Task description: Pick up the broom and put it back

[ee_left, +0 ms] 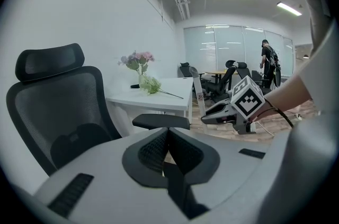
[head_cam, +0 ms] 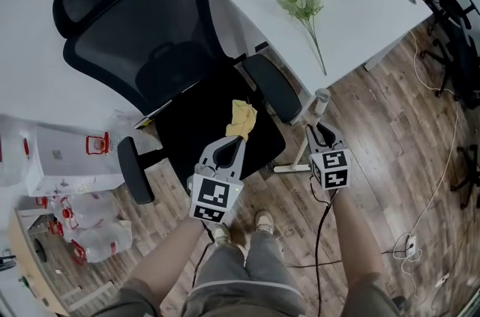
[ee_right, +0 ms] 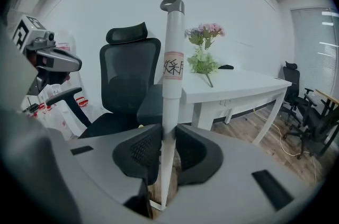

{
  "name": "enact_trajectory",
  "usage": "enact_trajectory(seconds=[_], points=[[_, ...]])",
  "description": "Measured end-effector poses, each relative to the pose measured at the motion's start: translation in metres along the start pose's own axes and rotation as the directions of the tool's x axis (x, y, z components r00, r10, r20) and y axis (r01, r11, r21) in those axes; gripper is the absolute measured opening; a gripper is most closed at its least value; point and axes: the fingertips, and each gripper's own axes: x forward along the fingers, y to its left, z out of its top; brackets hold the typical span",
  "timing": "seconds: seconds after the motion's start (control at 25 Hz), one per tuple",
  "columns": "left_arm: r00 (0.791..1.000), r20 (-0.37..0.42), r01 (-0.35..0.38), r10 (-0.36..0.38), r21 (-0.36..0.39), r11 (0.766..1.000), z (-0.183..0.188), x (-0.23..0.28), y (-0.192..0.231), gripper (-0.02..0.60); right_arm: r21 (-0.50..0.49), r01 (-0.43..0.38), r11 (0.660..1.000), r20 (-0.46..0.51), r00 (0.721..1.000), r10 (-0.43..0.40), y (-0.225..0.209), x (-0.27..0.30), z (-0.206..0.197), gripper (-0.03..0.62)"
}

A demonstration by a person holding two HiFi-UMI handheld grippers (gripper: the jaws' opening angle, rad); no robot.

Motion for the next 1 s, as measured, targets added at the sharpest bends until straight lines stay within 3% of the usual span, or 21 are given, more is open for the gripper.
enact_trajectory(seconds=[0.64, 1.0], points=[[1.000, -0.022, -0.021, 0.021, 0.004, 1.000, -0.007, -0.011, 0.016, 0.017, 0.105, 0.010, 0.994, -0.035, 0.999, -0.006, -0.019, 0.057, -0.004, 0.101], [0.999, -0.032, -0.028, 0.027, -0.015, 1.000, -0.003, -0.031, 0.014, 0.017, 0.196, 0.022, 0.980, -0.041, 0.999, -0.014, -0.011, 0.032, -0.006, 0.115]])
